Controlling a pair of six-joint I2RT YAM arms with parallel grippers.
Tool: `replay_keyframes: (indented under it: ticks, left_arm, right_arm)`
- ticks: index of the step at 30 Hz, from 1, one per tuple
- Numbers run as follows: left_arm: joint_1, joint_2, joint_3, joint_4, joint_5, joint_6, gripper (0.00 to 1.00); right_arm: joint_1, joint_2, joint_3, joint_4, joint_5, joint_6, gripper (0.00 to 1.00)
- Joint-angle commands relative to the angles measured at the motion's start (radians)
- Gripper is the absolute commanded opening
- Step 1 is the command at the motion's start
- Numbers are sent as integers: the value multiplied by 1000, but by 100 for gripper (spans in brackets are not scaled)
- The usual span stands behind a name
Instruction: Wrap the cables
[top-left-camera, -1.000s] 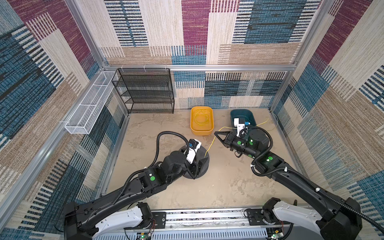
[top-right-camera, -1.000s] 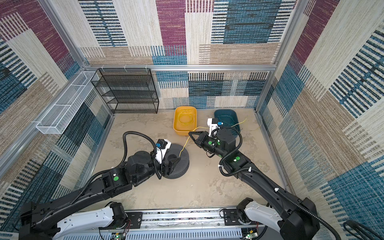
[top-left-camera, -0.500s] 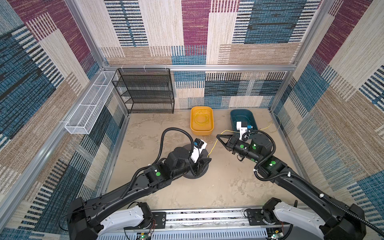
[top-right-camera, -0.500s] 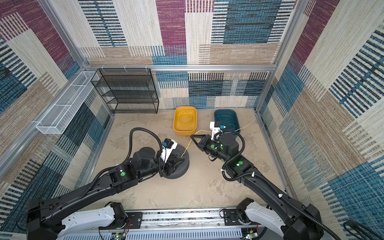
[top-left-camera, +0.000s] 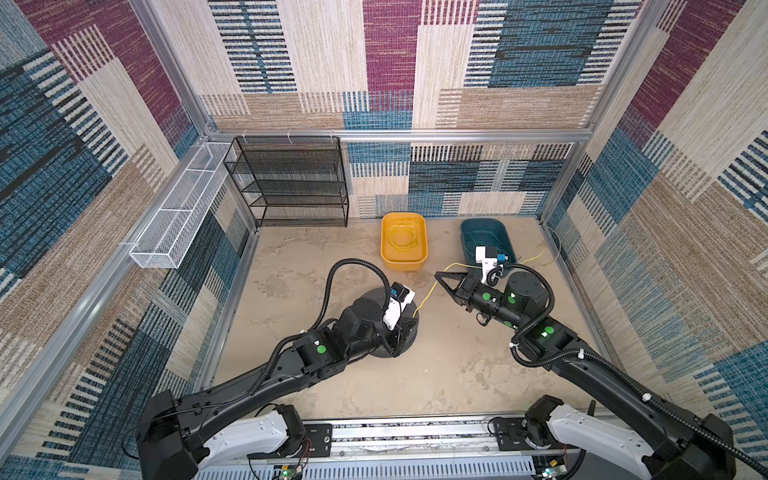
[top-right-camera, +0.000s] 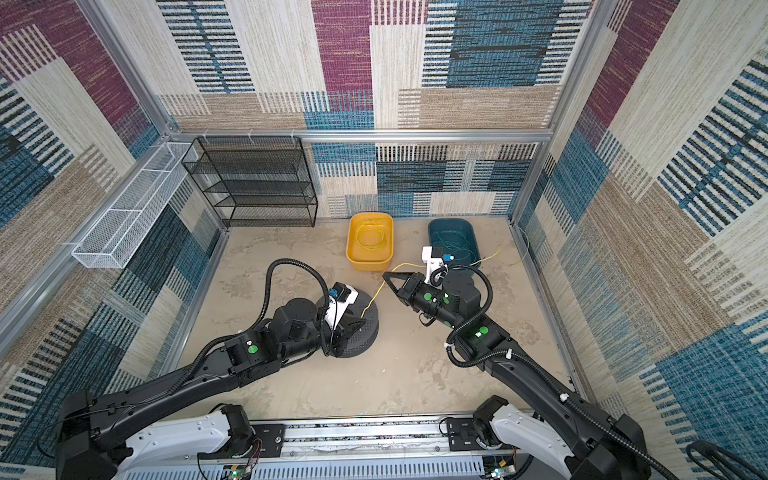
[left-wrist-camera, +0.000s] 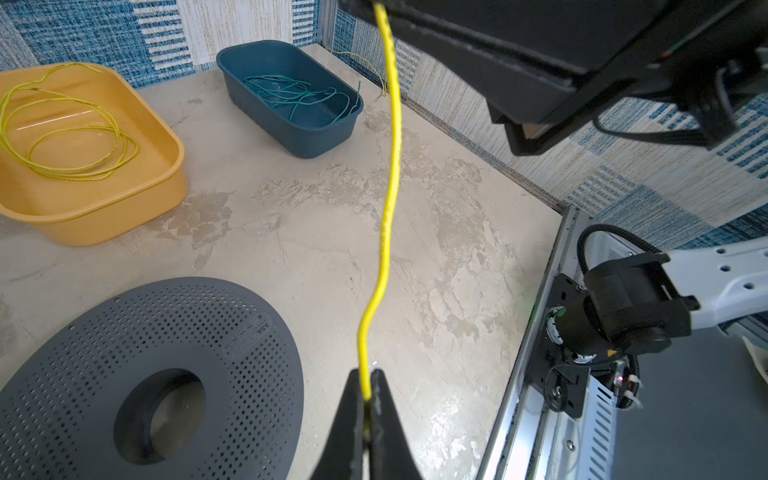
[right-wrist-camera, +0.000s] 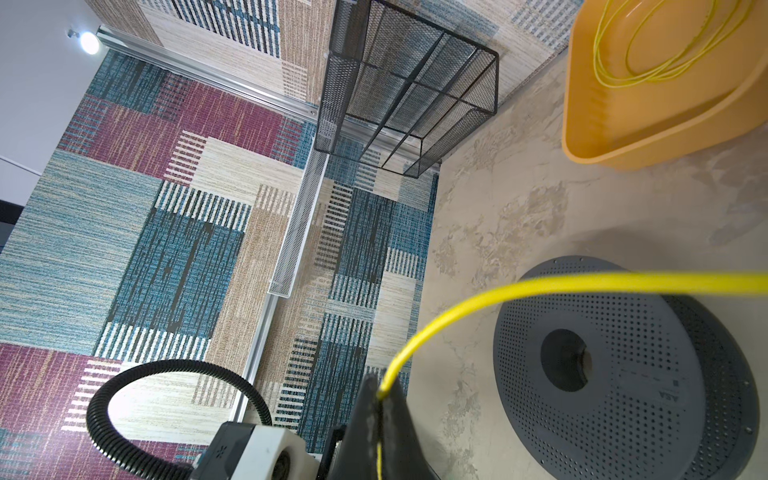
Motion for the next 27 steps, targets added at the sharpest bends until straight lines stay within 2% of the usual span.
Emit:
replay_keyframes:
  ticks: [1, 4, 9, 10, 18, 22, 27]
  left_arm:
    - [2, -1, 2, 40, -5, -61, 0]
    - [2, 3, 4, 50, -7, -118, 0]
    - [2, 29, 4, 100, 20, -196, 0]
    - [1, 35, 0, 113, 29, -211, 0]
    - [1, 65, -8, 154, 57, -233, 0]
    - [2, 76, -1, 150, 74, -225, 0]
    - [2, 96, 4, 143, 96, -217, 0]
  right_arm:
    - [1, 0, 5, 28, 13, -5, 1]
    - [1, -12, 6, 0, 31, -23, 27]
    - [2, -79, -49, -59, 70, -38, 57]
    - [1, -96, -67, -73, 74, -41, 61]
    - [1, -189, -121, -184, 65, -94, 75]
    - [8, -163, -144, -138, 3, -58, 74]
    - [75, -57, -93, -86, 9, -88, 62]
